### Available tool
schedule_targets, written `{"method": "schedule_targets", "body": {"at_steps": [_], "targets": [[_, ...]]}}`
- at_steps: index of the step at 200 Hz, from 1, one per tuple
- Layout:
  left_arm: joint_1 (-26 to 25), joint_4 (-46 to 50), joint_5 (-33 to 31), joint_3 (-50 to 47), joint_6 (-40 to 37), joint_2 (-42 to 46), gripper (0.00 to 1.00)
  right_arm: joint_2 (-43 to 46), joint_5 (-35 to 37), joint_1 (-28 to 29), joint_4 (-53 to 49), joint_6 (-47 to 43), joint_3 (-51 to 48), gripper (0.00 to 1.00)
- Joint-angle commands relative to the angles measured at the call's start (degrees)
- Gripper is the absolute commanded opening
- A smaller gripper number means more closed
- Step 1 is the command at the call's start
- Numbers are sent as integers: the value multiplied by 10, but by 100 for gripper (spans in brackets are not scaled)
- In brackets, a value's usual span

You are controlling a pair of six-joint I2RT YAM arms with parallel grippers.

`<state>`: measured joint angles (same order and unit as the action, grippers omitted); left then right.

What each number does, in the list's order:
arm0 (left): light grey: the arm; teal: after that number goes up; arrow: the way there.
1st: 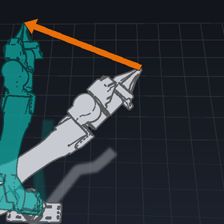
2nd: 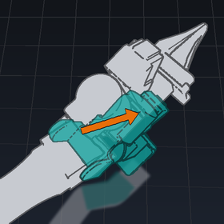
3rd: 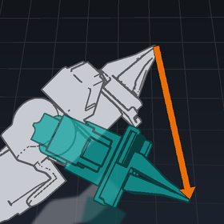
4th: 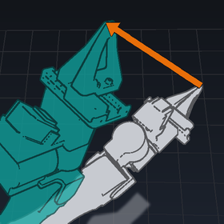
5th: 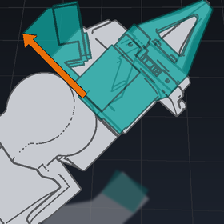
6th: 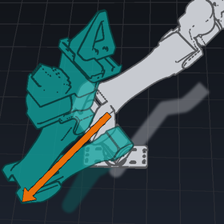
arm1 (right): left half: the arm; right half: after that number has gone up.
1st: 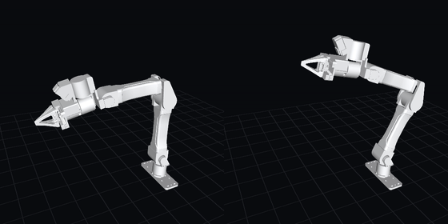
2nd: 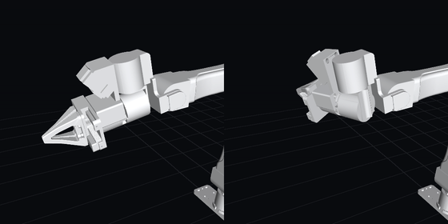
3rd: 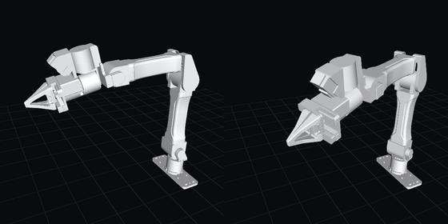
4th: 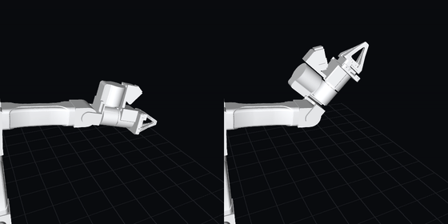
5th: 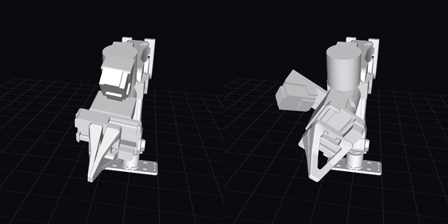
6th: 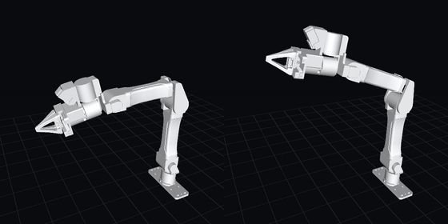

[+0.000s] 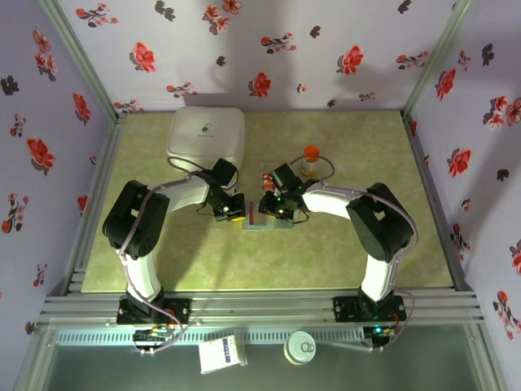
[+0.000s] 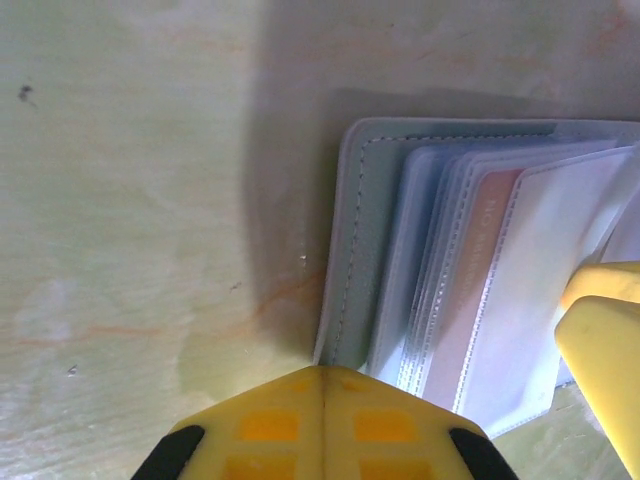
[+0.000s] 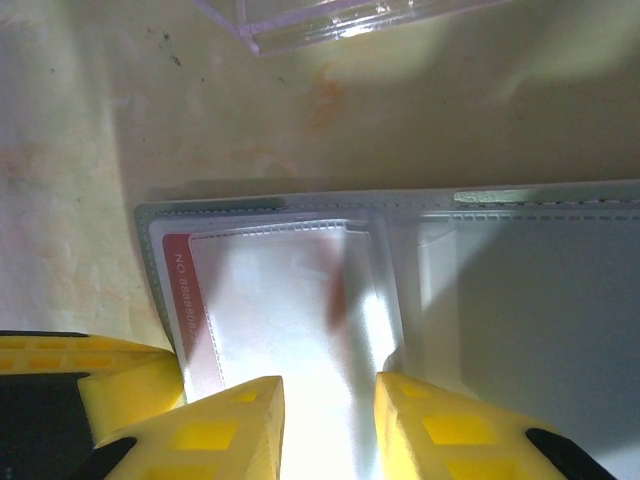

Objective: Take the credit cards out of the card holder

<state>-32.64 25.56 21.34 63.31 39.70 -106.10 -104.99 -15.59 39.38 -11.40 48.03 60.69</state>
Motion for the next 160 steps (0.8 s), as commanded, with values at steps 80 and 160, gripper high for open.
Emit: {"method": "schedule_targets", "body": {"at_steps": [80,160], "targets": [[-9,-8,18,22,23,44,0,24,12,-9,31,14,-48,25],[-30,-36,41,39,42,16,15,27,-21,-28,95,42,-86,20]]}}
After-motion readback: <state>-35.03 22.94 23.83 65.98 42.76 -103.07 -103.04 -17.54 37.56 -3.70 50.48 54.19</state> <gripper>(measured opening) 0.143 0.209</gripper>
